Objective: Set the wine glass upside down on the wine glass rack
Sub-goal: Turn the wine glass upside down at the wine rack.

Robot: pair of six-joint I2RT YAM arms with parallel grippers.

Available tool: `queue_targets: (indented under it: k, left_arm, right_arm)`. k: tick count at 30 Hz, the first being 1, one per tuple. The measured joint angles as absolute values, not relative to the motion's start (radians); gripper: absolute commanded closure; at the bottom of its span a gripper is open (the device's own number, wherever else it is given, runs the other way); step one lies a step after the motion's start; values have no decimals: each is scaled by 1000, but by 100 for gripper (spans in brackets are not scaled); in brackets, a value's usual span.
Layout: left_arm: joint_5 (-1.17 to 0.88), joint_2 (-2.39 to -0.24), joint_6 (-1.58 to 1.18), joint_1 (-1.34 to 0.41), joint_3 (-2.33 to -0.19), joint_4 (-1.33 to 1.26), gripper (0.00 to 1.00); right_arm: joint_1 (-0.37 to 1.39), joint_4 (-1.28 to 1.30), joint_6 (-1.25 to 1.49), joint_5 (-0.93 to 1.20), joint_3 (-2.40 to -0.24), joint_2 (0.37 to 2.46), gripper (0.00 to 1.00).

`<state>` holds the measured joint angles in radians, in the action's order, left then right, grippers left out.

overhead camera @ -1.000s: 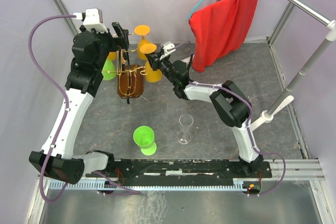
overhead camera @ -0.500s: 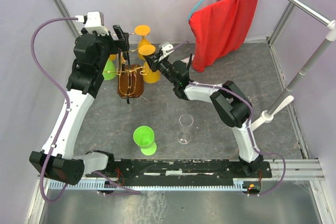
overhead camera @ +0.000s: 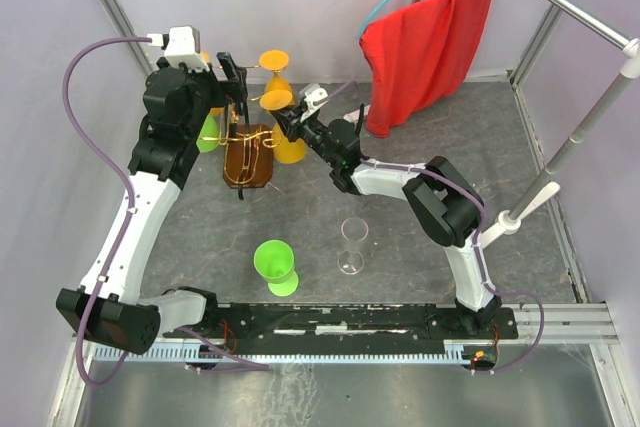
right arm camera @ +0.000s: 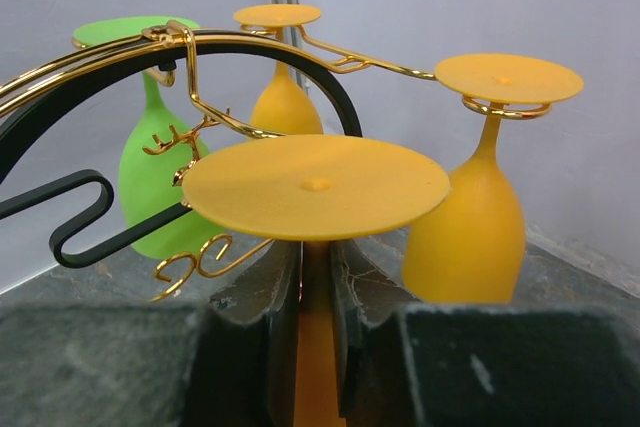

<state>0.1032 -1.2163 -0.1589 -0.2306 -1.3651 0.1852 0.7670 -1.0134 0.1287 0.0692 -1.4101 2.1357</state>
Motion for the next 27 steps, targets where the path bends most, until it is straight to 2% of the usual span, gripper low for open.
queue_targets:
  k: [5,10,16,23,27]
  left_arm:
    - [104,-1215,-159,-230,-1360,185,4]
    - [104,-1214,-159,-230,-1360,185,3]
    - [104,-1214,-159,-230,-1360,185,2]
    - [104,-1215,-159,-230,-1361,186,0]
    - [103,-1221,-159,-230,-1377,192,0]
  right_arm:
    - [772,-1012,105,64,-1345,2083,70]
    - [779,-1008,81,56,-1288,2053,59]
    - [781,-990,57,44,-1244,2037,54]
    - [781,-966,35,-17,-1180,1976,42]
    - [775,-938,25,-73,-1159,1930,39]
